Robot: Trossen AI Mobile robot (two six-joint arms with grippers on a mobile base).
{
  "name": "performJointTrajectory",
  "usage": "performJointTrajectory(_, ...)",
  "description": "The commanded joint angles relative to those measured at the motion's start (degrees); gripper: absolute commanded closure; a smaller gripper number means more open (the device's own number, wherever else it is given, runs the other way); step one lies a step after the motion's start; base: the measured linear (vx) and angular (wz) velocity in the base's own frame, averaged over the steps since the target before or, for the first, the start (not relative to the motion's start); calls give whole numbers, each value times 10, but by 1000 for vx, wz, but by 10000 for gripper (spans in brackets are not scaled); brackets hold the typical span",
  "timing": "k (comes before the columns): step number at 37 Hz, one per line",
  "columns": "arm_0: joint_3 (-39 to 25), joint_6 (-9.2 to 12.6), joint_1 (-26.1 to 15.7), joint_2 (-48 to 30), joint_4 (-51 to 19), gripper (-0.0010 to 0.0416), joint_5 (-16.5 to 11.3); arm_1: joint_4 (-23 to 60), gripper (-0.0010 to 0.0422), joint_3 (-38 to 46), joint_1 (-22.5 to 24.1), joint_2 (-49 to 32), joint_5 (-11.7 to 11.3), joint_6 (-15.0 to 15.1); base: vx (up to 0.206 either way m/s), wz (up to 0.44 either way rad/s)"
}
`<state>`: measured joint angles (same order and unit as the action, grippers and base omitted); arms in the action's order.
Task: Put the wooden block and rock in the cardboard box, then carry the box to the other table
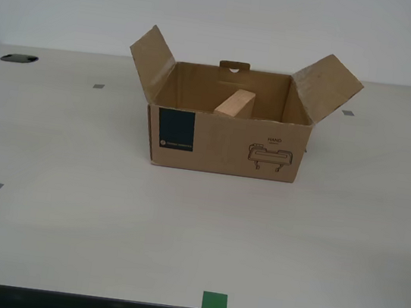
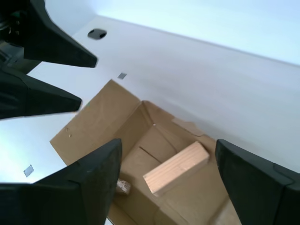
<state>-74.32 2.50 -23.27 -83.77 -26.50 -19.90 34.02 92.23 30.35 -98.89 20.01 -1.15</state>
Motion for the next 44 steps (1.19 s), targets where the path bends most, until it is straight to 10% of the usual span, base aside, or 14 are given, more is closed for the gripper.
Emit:
performJointTrajectory(1,-11,-4,13,39,-29,162,-2,34,85,18,-5,9,5,19,0,0)
performJointTrajectory(11,2,-12,57,145,-84,154,43,128,85,14,-25,49,4,50,0,0)
performJointTrajectory(27,2,-17,94,185,-183,2,53,166,85,14,-45,74,-42,-8,0,0)
performJointTrajectory(36,3,-33,94,189,-184,18,132,186,85,14,-53,74,-43,-3,0,0)
performJointTrajectory(44,3,-36,95,189,-204,18,135,186,85,2,-72,74,-43,6,0,0)
